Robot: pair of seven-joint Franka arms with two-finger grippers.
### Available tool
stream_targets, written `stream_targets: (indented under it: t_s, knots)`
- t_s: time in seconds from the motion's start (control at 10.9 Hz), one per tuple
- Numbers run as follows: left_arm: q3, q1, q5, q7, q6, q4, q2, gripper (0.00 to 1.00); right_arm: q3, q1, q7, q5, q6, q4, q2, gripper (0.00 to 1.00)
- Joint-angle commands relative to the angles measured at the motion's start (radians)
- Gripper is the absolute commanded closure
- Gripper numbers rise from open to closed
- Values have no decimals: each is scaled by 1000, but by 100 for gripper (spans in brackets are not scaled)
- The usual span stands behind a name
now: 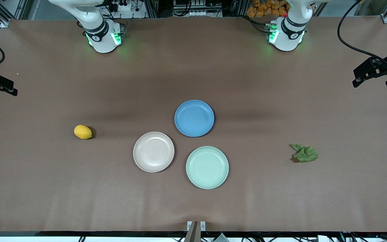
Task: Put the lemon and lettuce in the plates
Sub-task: 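Reach the left gripper toward the green lettuce leaf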
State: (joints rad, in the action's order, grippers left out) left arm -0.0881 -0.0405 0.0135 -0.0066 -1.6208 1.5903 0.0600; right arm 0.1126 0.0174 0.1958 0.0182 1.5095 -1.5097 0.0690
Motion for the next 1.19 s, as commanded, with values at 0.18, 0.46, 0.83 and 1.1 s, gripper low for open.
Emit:
stream_targets:
  t_s: [0.18,0.46,0.83,1.1]
  knots:
    - [1,-2,-12,-23,24,-15,-11,0,-8,13,-15,14,-15,25,12,0]
    - [-1,4,-10,-23,18,-13,-93,0,-8,13,-15,13,-15,25,12,0]
    - [-1,-4,-3,-15,-94,-12,-238,0,-8,12,-15,11,-17,22,14,0]
    - [-4,10,74,-7,-221,-12,-365,0,-10,24,-13,-4,-14,17,20,0]
